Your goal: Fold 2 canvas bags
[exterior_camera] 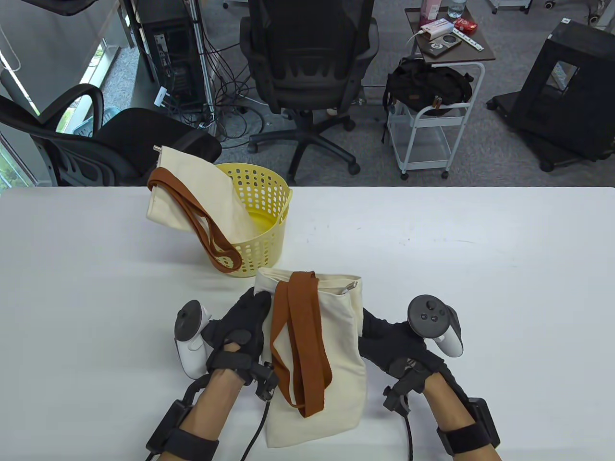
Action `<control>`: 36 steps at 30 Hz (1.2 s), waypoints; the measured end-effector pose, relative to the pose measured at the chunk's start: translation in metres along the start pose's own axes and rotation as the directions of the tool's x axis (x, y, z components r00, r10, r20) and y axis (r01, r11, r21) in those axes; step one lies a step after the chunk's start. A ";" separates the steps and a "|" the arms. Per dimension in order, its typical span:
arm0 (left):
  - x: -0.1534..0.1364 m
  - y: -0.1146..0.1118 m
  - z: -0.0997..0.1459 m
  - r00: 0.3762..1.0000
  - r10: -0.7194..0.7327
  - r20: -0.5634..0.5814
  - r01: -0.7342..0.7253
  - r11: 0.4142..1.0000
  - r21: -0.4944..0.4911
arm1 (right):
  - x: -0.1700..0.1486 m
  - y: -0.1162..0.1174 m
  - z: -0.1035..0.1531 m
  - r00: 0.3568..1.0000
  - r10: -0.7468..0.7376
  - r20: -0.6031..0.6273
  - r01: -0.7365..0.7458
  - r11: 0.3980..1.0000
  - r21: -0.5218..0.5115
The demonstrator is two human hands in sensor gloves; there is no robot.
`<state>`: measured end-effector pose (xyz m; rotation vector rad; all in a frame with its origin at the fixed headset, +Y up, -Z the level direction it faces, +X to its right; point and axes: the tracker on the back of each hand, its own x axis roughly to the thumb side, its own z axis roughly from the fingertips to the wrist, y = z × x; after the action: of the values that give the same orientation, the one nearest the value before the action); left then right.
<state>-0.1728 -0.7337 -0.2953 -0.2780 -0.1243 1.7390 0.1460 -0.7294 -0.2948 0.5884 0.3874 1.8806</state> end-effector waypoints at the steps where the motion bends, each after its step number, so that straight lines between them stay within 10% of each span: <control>1: -0.003 -0.003 -0.002 1.000 -0.018 -0.011 0.018 1.000 0.000 | -0.003 0.002 -0.002 0.999 -0.040 0.007 0.040 0.999 -0.001; 10: -0.021 0.002 -0.016 0.960 -0.207 -0.191 0.189 0.976 -0.107 | -0.009 -0.001 0.001 0.988 -0.149 0.033 0.152 0.980 -0.129; 17: 0.017 0.004 0.000 0.892 -0.441 -0.097 0.427 0.894 -0.137 | -0.013 -0.008 0.003 0.989 -0.146 0.022 0.148 0.980 -0.131; 23: 0.069 -0.051 0.048 0.496 -0.858 0.133 0.835 0.513 0.199 | -0.012 -0.008 0.006 0.993 -0.119 -0.014 0.114 0.975 -0.193; 27: 0.067 -0.091 0.060 0.390 -0.899 0.198 0.889 0.424 0.172 | -0.007 -0.006 0.011 0.994 -0.055 -0.090 0.027 0.958 -0.286; 30: 0.051 -0.106 0.051 0.399 -0.903 0.159 0.911 0.410 0.042 | -0.001 -0.003 0.015 0.995 0.004 -0.103 -0.037 0.946 -0.321; 36: 0.013 -0.112 0.028 0.670 -0.740 0.049 0.732 0.649 -0.208 | 0.018 0.011 0.017 0.987 0.133 -0.090 -0.155 0.936 -0.315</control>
<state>-0.0751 -0.6976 -0.2428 -0.3572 -0.3473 0.8879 0.1416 -0.7173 -0.2717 0.3408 0.0762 2.0534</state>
